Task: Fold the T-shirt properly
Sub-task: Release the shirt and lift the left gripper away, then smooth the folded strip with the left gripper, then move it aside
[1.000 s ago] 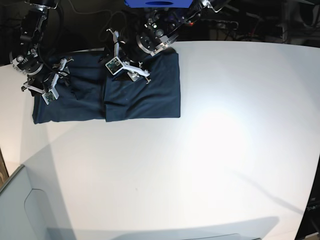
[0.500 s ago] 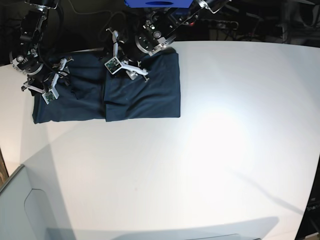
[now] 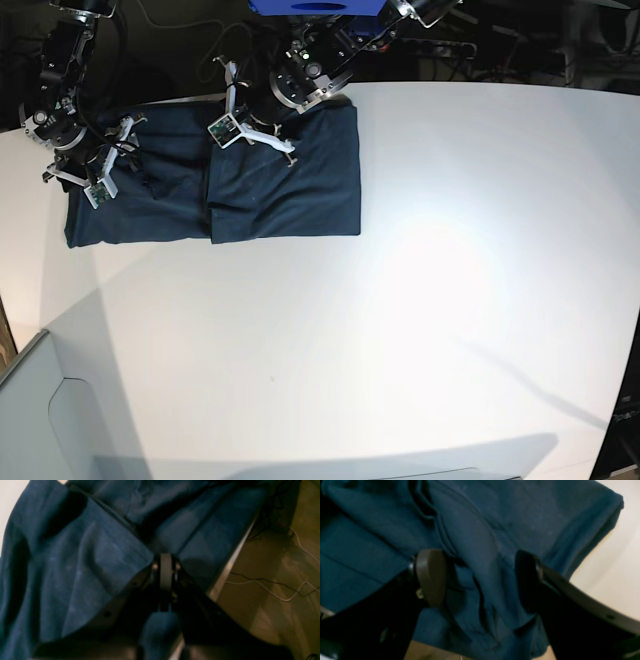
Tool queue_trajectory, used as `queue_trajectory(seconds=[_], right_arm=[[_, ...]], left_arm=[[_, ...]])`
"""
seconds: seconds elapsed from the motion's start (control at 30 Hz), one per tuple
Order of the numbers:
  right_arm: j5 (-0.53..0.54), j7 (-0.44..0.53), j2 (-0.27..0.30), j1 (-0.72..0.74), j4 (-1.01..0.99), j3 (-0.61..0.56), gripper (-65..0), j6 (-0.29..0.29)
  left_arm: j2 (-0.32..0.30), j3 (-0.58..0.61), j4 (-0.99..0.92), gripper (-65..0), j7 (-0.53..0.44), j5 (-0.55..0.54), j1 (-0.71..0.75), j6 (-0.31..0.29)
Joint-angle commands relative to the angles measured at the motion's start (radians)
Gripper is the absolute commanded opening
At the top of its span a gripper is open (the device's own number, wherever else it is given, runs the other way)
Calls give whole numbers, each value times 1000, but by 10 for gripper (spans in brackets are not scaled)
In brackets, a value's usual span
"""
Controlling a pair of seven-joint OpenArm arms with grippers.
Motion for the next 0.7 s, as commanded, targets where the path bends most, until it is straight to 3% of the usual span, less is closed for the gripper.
queue_trajectory(seconds=[0.0, 0.17, 0.4, 0.57, 0.67], right_arm=[[12, 15, 14, 5, 17, 5, -240, 18], [12, 16, 14, 5, 17, 5, -240, 18], [12, 15, 14, 5, 17, 5, -240, 18], [12, 15, 14, 5, 17, 5, -240, 18], [12, 15, 14, 5, 17, 5, -240, 18]], left_arm=[[61, 6, 46, -650, -28, 0, -15, 50], [61, 9, 126, -650, -28, 0, -16, 171], [61, 9, 109, -650, 7, 0, -36, 182], [76, 9, 114, -412, 100, 0, -36, 183], [76, 11, 118, -296, 103, 0, -33, 183]])
